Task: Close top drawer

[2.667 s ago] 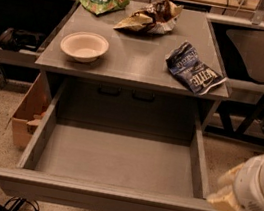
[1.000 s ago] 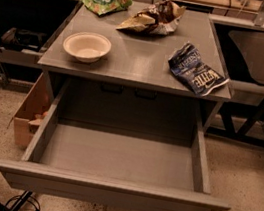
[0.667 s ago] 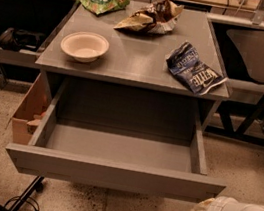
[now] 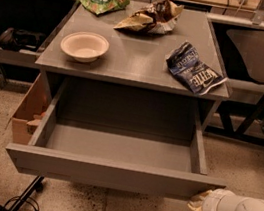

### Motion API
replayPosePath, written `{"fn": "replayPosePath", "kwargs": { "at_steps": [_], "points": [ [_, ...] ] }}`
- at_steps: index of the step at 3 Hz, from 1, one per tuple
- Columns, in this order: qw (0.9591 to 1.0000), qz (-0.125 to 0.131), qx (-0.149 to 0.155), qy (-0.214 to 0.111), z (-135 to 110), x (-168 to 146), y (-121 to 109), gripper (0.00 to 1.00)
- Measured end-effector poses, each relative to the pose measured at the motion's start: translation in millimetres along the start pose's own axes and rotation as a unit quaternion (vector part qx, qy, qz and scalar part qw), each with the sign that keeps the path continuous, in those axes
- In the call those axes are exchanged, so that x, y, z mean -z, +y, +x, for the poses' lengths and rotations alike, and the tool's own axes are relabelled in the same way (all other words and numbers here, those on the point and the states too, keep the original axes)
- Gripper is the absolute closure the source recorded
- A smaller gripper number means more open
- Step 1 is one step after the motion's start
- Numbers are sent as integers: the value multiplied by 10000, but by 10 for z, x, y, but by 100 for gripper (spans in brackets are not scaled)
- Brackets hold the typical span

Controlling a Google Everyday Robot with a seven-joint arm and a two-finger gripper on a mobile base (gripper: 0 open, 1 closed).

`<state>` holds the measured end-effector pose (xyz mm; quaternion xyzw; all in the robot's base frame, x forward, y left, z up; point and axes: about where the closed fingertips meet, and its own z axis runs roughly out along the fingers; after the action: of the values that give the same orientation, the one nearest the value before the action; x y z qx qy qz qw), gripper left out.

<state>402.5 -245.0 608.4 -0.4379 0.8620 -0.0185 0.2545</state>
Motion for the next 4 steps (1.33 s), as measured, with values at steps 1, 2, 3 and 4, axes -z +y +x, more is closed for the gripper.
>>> {"fn": "replayPosePath", "kwargs": {
  "at_steps": [1, 2, 3, 4],
  "points": [
    [9999, 19, 52, -117, -56, -106, -96, 100],
    [9991, 85, 255, -329, -284, -235, -374, 100],
    [9991, 85, 255, -329, -275, -226, -358, 100],
    [9975, 172, 469, -498, -497, -264, -652, 100]
  ]
}}
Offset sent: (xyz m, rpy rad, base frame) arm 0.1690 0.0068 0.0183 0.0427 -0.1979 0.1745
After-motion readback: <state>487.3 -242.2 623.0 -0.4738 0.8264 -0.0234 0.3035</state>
